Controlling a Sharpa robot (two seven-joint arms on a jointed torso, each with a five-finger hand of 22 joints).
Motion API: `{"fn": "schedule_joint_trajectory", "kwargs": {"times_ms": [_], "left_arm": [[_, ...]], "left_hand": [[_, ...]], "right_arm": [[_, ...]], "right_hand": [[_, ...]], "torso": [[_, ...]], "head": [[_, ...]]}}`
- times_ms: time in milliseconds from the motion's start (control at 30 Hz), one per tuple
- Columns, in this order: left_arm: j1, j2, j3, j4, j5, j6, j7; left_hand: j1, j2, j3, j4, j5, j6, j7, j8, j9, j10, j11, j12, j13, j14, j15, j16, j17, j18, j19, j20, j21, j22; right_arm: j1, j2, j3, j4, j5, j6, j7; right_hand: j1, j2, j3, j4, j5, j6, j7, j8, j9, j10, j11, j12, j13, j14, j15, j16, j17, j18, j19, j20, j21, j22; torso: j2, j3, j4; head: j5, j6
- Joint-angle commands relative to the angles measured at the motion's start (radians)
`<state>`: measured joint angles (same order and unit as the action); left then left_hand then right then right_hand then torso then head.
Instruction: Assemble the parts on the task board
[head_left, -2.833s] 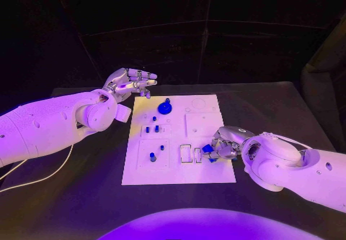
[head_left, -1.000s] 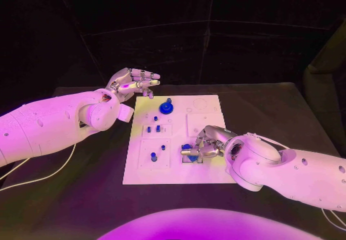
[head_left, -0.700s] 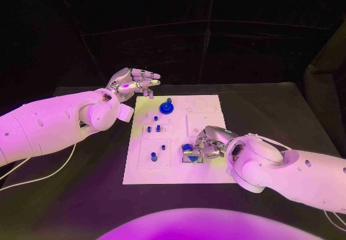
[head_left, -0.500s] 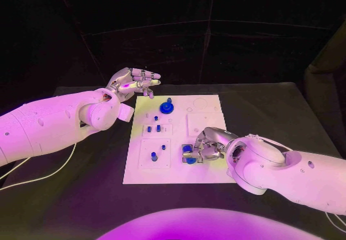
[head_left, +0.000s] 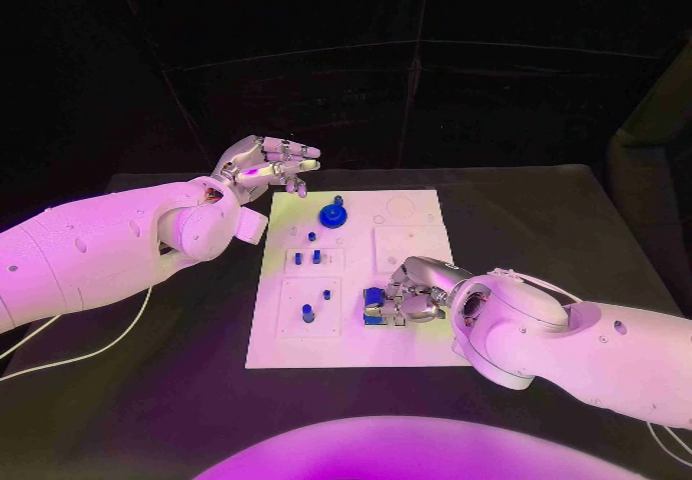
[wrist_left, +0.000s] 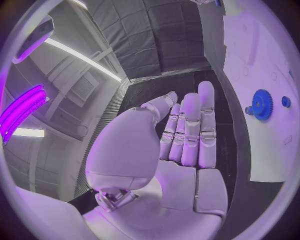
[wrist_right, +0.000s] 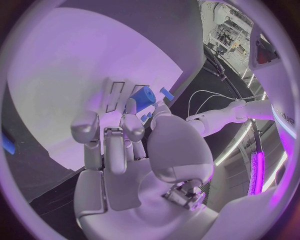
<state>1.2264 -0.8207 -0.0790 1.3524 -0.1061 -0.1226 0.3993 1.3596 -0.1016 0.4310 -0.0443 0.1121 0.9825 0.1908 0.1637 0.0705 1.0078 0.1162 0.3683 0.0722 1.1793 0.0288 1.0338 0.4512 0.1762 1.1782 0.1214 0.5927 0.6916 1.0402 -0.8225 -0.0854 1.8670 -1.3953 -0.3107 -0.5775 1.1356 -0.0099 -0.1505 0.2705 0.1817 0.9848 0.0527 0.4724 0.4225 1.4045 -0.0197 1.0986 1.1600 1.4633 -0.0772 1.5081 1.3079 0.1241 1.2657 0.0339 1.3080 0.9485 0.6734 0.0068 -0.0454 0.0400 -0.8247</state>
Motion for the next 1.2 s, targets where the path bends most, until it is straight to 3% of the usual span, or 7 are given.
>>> {"fn": "schedule_joint_trajectory", "kwargs": {"times_ms": [33,200,333,633,767,1000,1200], "left_arm": [[0.001,0.001,0.001,0.001,0.003,0.012,0.001],[0.001,0.001,0.001,0.001,0.003,0.011,0.001],[0.001,0.0,0.001,0.001,0.003,0.011,0.0],[0.001,-0.002,0.001,0.0,0.003,0.011,-0.001],[0.001,-0.003,0.001,0.0,0.003,0.011,-0.001],[0.001,-0.005,0.001,0.0,0.003,0.011,0.0],[0.001,-0.006,0.0,-0.001,0.003,0.01,0.003]], "left_hand": [[-0.008,0.002,-0.005,-0.002,0.001,-0.007,0.003,0.006,-0.002,-0.009,0.002,0.004,-0.001,-0.007,-0.001,0.0,-0.001,0.006,-0.005,0.002,-0.004,-0.001],[-0.008,0.002,-0.005,-0.002,0.001,-0.007,0.003,0.006,-0.002,-0.009,0.002,0.004,-0.001,-0.007,-0.001,0.0,-0.001,0.006,-0.005,0.002,-0.004,-0.001],[-0.008,0.002,-0.005,-0.002,0.001,-0.007,0.003,0.006,-0.002,-0.009,0.002,0.004,-0.001,-0.007,-0.001,0.0,-0.001,0.006,-0.005,0.002,-0.004,-0.001],[-0.008,0.002,-0.005,-0.002,0.001,-0.007,0.003,0.006,-0.002,-0.009,0.002,0.004,-0.001,-0.007,-0.001,0.0,-0.001,0.006,-0.005,0.002,-0.004,-0.001],[-0.008,0.002,-0.005,-0.002,0.001,-0.007,0.003,0.006,-0.002,-0.009,0.002,0.004,-0.001,-0.007,-0.001,0.0,-0.001,0.006,-0.005,0.002,-0.004,-0.001],[-0.008,0.002,-0.005,-0.002,0.001,-0.007,0.003,0.006,-0.002,-0.009,0.002,0.004,-0.001,-0.007,-0.001,0.0,-0.001,0.006,-0.005,0.002,-0.004,-0.001],[-0.008,0.002,-0.005,-0.002,0.001,-0.007,0.003,0.006,-0.002,-0.009,0.002,0.004,-0.001,-0.007,-0.001,0.0,-0.001,0.006,-0.005,0.002,-0.004,-0.001]], "right_arm": [[0.001,-0.001,0.0,-0.007,-0.004,0.023,0.006],[0.002,0.002,0.0,-0.02,-0.018,0.019,-0.012],[0.002,0.005,0.0,-0.029,-0.025,0.024,-0.019],[0.002,-0.006,0.0,-0.018,-0.028,0.029,-0.001],[0.002,-0.033,0.0,-0.006,-0.018,-0.029,0.024],[0.014,-0.129,0.002,0.026,0.08,-0.129,0.133],[0.067,-0.241,0.002,0.005,0.144,-0.099,0.202]], "right_hand": [[0.061,0.011,0.013,-0.027,0.012,0.01,-0.001,-0.006,0.001,0.008,-0.003,-0.001,0.002,0.083,-0.007,0.004,0.135,-0.011,0.005,-0.004,0.006,0.002],[0.119,0.05,0.032,-0.051,0.006,0.017,-0.003,-0.01,0.002,0.011,-0.005,0.001,0.008,0.083,-0.008,0.006,0.139,-0.012,0.008,-0.005,0.008,0.008],[0.149,0.063,0.038,-0.068,-0.001,0.02,-0.005,-0.013,0.003,0.013,-0.006,0.0,0.009,0.084,-0.009,0.006,0.14,-0.012,0.008,-0.006,0.008,0.009],[0.151,0.018,0.004,-0.085,-0.038,0.018,0.002,-0.024,0.002,0.01,-0.001,-0.01,0.006,0.082,-0.006,0.003,0.135,-0.011,0.003,-0.005,0.005,0.003],[0.127,0.007,-0.021,-0.072,-0.02,0.003,0.009,-0.038,-0.001,0.004,0.005,-0.021,0.0,0.081,-0.001,-0.001,0.128,-0.009,-0.003,-0.001,-0.001,-0.007],[0.151,0.016,-0.043,-0.076,0.037,-0.064,0.038,-0.107,-0.03,-0.006,0.028,-0.027,0.001,0.079,0.018,-0.005,0.121,-0.008,-0.011,0.016,-0.008,-0.02],[0.19,0.035,-0.045,-0.094,0.05,-0.084,0.053,-0.157,-0.057,-0.009,0.041,-0.03,0.003,0.08,0.029,-0.005,0.122,-0.007,-0.012,0.026,-0.009,-0.02]], "torso": [[0.001,-0.0001,-0.0002],[0.001,0.0002,0.0002],[0.001,0.0001,0.0004],[0.0,0.0006,-0.0016],[0.0,0.0007,-0.0018],[0.0,0.0007,-0.0028],[-0.002,0.0002,-0.0102]], "head": [[0.002,-0.001],[0.001,-0.002],[0.001,-0.004],[0.003,-0.004],[0.002,-0.001],[-0.01,0.006],[-0.04,0.017]]}}
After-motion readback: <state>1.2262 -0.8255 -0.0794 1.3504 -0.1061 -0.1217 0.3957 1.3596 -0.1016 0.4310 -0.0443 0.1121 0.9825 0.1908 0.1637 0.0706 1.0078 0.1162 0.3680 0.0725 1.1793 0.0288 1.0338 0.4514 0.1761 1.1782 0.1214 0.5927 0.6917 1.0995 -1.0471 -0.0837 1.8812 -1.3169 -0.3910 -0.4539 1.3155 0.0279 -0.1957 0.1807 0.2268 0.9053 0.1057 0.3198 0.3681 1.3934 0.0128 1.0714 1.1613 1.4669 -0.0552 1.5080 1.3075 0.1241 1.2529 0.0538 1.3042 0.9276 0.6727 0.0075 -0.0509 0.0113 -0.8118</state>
